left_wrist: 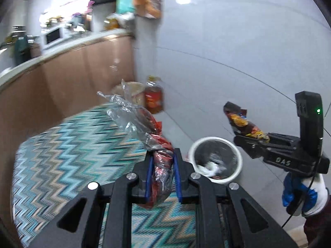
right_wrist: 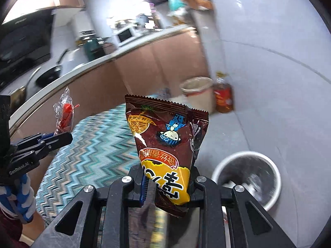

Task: Collect trash
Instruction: 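Carry the wrapper and snack bag over the white bin and open both tools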

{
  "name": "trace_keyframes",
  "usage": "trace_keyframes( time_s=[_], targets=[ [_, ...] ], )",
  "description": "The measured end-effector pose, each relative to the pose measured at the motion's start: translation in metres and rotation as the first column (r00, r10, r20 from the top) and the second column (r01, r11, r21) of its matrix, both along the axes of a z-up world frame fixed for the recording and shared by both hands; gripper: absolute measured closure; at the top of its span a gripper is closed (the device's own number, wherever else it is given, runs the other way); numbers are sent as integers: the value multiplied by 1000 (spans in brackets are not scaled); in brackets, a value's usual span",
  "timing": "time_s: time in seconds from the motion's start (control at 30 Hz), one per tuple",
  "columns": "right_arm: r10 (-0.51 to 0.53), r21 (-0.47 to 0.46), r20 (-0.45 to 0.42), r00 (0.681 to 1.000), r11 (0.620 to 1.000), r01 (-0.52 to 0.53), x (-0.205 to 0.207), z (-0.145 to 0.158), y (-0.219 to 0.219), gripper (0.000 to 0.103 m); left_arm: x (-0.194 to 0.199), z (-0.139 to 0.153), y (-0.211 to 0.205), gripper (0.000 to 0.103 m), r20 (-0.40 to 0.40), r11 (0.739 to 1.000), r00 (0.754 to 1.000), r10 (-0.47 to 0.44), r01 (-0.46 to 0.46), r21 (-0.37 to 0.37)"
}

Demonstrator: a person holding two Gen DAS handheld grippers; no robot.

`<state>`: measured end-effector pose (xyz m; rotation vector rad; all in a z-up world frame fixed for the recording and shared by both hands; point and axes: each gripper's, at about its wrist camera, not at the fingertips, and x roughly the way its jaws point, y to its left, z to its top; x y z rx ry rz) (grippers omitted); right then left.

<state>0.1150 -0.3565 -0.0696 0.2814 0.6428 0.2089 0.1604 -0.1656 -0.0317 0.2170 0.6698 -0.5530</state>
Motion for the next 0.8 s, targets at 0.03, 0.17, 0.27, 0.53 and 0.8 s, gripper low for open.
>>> trace_keyframes(
  time_s=[0.03,0.17,0.27,0.53,0.8],
  targets=[
    [-25,9,-17,1000,1000,25,1,-6,-13,79,8,-7,-21,86,-30,1000,999,-31,31,1],
    [-111,25,-79,991,993,114,8,-29,-55,79,34,-29,-89,86,-122,993,985,-120,119,-18],
    [-153,21,-124,980,987,157,17,-46,-80,78,57,-47,-137,85,-190,985,967,-171,167,-38],
    [-216,26,-254,943,973,230,51,-103,-127,72,102,-103,-210,85,-328,978,922,-207,196,-67],
    [-239,-15,-345,908,968,250,69,-144,-141,52,127,-144,-234,66,-430,976,876,-216,189,-105]
  ],
)
